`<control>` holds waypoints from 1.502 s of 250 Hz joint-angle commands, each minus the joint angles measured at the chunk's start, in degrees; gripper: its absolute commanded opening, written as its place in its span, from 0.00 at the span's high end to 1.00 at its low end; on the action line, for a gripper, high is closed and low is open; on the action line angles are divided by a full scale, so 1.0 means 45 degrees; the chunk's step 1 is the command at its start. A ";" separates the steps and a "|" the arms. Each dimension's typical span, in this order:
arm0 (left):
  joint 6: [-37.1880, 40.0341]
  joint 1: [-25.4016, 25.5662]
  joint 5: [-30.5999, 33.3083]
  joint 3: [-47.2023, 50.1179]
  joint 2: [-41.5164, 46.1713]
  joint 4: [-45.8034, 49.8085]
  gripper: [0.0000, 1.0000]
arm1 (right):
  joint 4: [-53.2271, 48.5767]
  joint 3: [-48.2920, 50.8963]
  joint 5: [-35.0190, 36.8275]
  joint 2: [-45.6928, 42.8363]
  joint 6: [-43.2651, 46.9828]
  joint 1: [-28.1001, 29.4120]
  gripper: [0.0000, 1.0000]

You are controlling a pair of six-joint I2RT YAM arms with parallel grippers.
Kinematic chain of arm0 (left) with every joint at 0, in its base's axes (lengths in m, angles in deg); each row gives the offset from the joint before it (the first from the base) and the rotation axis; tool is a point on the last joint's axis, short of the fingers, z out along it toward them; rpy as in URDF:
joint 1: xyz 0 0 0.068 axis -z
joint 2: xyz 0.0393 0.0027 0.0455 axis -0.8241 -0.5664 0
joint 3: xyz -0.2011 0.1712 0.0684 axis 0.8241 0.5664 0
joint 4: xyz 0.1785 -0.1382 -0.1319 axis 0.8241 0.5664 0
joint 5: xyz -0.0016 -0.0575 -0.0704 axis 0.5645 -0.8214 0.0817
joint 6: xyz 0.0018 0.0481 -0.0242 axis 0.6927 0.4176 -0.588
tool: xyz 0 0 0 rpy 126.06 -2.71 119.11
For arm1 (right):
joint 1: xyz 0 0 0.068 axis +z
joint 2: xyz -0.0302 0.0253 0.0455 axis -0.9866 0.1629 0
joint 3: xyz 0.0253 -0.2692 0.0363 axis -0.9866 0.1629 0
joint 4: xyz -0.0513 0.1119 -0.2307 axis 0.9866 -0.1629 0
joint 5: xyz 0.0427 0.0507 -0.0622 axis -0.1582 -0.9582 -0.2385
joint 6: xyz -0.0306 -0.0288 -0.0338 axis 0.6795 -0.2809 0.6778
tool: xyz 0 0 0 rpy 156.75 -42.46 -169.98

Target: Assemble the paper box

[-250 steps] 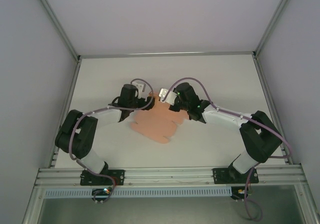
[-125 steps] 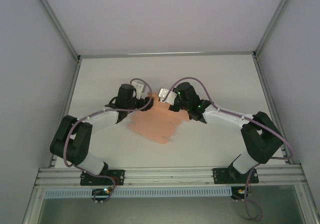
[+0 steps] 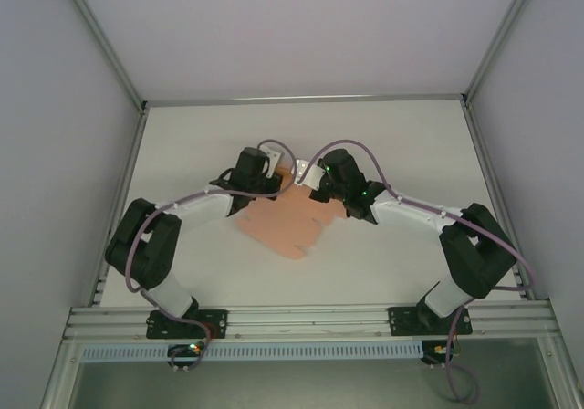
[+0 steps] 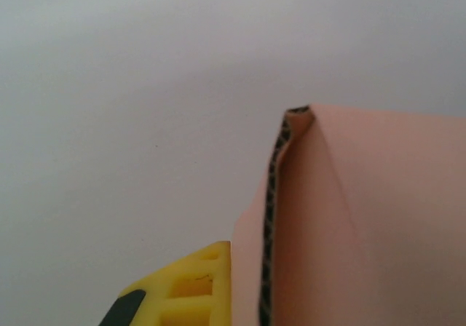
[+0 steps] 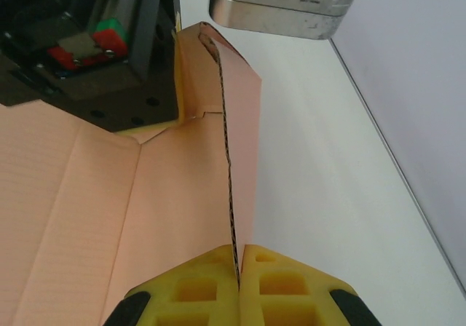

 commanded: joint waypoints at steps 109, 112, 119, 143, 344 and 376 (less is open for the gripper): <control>-0.4437 -0.0078 0.8630 -0.2319 -0.1874 0.4809 1.00 | 0.0349 -0.0311 -0.0560 -0.0139 -0.0310 0.0199 1.00; -0.4432 -0.0075 0.8627 -0.2300 -0.1858 0.4761 1.00 | 0.0363 -0.0301 -0.0562 -0.0136 -0.0296 0.0197 1.00; -0.4392 -0.0051 0.8567 -0.2245 -0.1781 0.4660 1.00 | 0.0389 -0.0290 -0.0553 -0.0122 -0.0323 0.0198 1.00; -0.3147 -0.0040 0.6852 -0.1771 -0.1365 0.3372 0.82 | 0.0507 -0.0274 -0.0572 -0.0044 -0.0332 0.0187 1.00; -0.1654 -0.1456 -0.1267 0.1918 0.1447 -0.1841 0.31 | 0.3811 0.0260 -0.0656 0.2205 0.3155 0.0138 0.96; -0.1349 -0.1305 -0.1362 0.1464 0.0818 -0.1688 0.54 | 0.3933 0.0217 -0.0485 0.2426 0.3414 0.0138 0.95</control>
